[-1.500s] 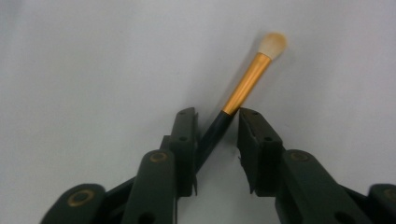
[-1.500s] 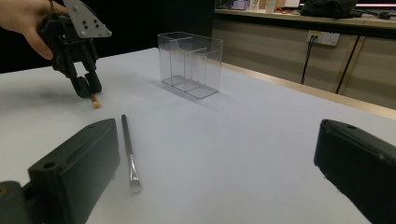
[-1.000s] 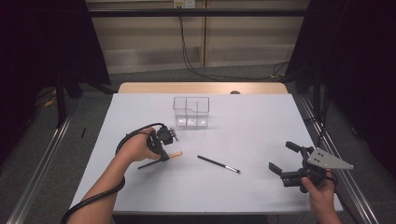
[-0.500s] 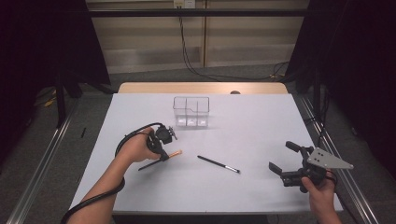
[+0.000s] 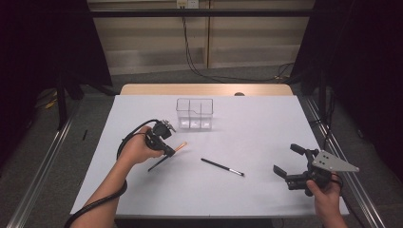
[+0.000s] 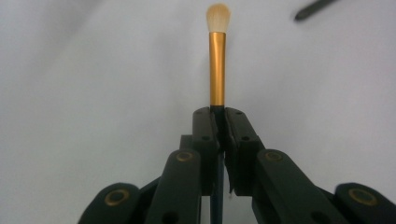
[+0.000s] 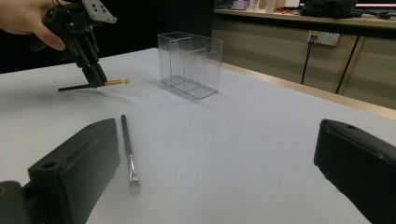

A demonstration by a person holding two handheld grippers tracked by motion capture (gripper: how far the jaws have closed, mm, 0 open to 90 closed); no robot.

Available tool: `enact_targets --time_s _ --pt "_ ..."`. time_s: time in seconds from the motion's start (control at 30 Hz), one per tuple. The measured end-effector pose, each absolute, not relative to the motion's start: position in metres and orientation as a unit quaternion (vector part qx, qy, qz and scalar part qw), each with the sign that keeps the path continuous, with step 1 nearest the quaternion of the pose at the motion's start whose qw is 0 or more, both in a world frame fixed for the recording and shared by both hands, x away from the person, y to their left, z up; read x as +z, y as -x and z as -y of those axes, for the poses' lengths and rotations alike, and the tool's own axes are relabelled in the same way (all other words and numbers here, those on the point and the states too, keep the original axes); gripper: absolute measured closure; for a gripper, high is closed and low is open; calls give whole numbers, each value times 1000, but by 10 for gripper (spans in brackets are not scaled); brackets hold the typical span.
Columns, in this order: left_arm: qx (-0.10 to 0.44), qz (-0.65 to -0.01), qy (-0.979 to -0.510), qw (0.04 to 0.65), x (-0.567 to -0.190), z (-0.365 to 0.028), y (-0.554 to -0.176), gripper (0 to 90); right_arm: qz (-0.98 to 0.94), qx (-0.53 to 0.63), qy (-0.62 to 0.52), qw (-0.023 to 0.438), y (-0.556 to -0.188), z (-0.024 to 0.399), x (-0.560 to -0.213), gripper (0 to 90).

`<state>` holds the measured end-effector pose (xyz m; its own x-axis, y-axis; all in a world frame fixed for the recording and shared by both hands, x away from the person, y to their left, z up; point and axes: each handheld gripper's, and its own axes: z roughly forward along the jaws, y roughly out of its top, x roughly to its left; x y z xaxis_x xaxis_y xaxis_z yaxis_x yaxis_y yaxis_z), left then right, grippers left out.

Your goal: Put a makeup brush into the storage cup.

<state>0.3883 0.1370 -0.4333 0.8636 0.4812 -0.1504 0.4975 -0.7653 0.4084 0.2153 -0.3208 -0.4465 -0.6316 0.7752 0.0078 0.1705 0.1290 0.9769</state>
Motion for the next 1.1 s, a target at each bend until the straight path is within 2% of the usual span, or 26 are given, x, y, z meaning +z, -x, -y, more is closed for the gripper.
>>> enact_targets --time_s 0.6,1.1 --pt "43 -329 -853 402 -416 -148 -392 839 -701 569 -337 266 -215 321 -446 0" --pt "87 -349 -782 509 -407 -151 -391 838 -701 569 -337 267 -214 321 -446 0"
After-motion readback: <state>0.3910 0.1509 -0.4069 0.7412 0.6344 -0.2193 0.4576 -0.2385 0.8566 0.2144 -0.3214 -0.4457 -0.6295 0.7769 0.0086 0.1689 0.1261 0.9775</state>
